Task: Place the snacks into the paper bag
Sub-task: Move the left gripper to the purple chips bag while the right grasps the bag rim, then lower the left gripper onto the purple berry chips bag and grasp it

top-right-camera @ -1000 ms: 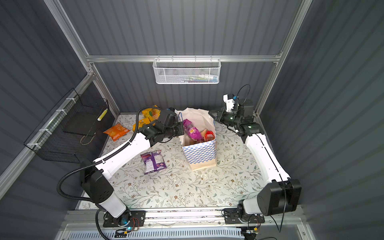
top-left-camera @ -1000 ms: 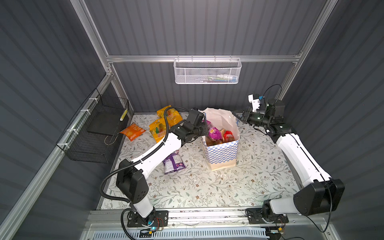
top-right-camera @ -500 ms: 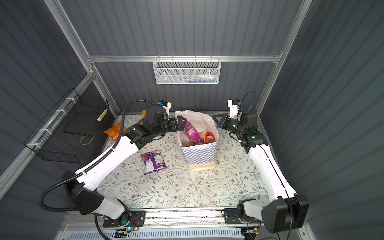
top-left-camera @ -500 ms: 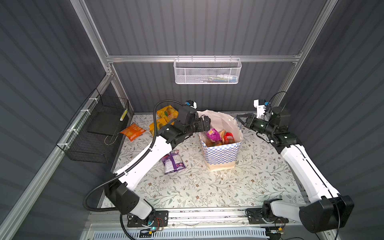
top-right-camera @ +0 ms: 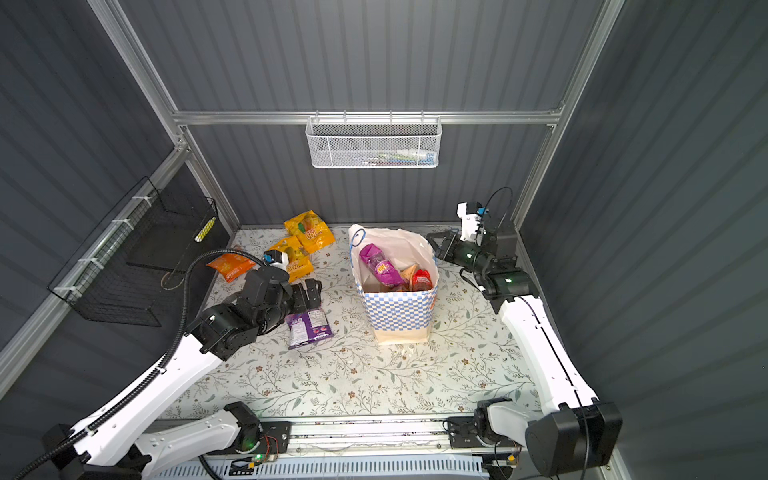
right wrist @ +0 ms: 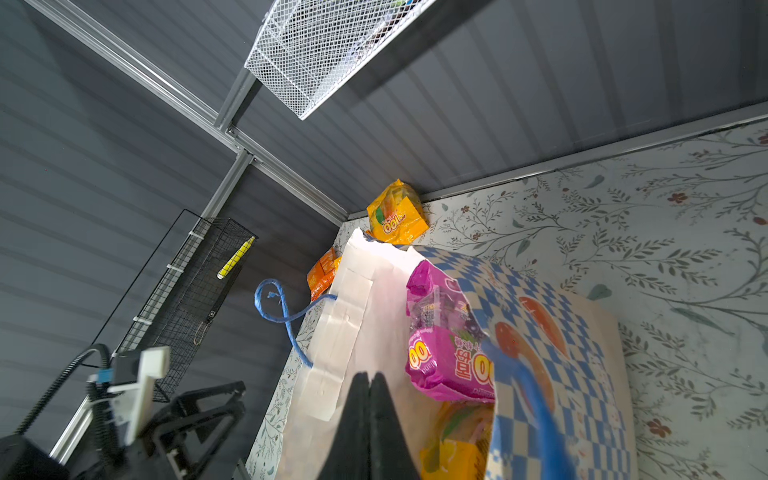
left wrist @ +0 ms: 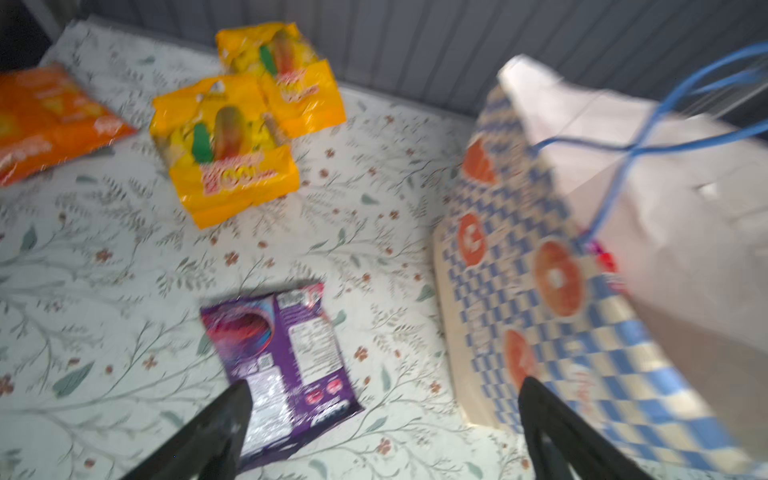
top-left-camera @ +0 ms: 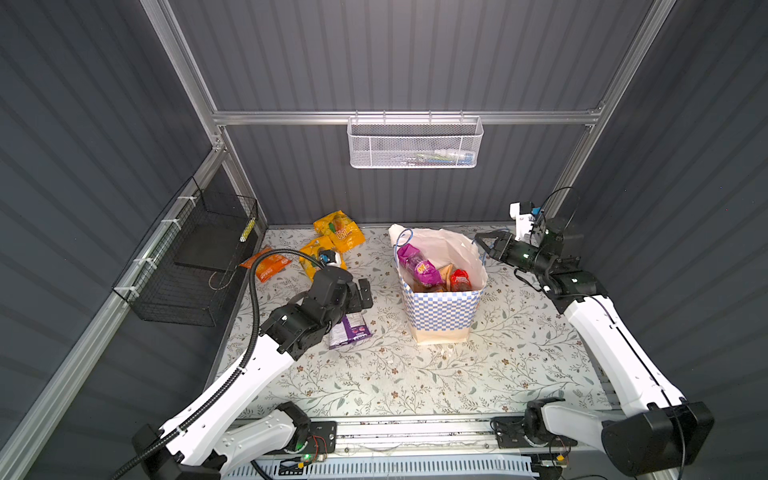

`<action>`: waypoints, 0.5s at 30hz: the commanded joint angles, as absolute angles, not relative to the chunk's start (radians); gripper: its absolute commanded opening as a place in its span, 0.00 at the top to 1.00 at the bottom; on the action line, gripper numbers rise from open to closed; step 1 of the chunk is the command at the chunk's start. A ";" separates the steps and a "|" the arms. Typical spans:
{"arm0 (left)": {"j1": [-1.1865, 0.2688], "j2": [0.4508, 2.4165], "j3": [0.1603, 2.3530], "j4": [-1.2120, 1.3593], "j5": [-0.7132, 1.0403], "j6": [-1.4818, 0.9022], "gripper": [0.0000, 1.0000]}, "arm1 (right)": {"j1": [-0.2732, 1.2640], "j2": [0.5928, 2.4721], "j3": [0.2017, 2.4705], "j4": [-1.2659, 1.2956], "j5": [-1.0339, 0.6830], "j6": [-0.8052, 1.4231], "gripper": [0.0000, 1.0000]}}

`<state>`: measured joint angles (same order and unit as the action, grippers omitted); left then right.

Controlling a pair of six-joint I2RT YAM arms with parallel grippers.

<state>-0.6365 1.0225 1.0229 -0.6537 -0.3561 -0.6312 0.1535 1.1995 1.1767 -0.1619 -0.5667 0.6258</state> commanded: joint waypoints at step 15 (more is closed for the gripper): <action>-0.318 1.132 0.617 -0.429 0.033 -0.682 0.02 | 0.311 1.085 1.064 -0.121 -0.433 0.629 1.00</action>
<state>-0.3233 1.1072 0.6041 -0.4839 0.0185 -0.6964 0.2924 1.1332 1.0798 -0.1360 -0.4534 0.6434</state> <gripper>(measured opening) 0.984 0.048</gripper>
